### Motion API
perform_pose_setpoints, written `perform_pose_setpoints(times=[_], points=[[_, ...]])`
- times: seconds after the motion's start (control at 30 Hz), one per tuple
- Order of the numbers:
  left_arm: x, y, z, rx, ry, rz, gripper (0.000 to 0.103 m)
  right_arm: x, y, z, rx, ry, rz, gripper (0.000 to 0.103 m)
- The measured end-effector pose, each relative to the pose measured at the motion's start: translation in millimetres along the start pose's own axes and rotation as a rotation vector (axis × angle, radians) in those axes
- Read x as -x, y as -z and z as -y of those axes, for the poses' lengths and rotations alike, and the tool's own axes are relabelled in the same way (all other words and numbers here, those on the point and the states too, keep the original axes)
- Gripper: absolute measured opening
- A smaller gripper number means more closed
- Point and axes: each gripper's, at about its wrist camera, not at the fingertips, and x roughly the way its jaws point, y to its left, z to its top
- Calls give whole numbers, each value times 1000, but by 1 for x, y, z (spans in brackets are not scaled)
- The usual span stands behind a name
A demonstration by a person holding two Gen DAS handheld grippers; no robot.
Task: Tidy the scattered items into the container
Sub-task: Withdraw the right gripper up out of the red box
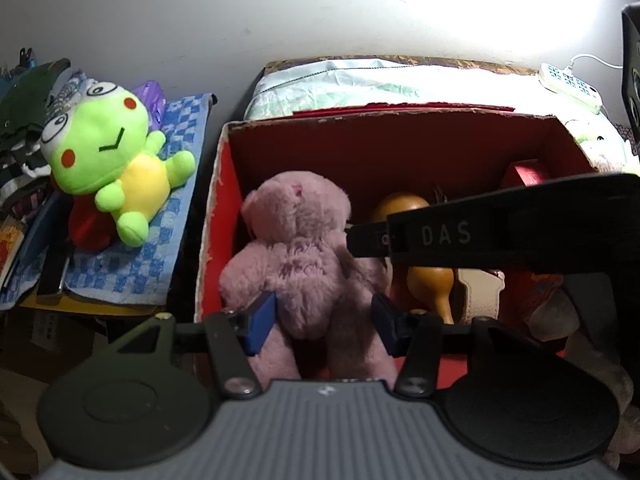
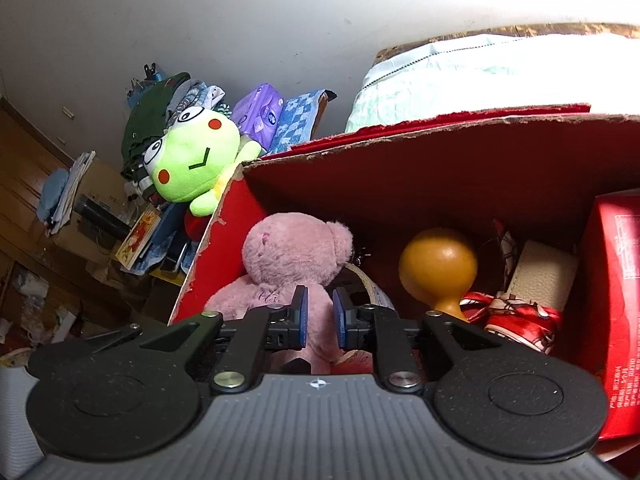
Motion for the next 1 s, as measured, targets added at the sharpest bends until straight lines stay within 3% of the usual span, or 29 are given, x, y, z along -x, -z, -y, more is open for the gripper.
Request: perform_pose_setpoints(times=[0.4,1.0], points=[[1,4,8,-13,-37,-16,55,9,9,-1,13,49,24,17],[8,6,30,-49,-53,-19,76,34,29,12,28,183,76,17]])
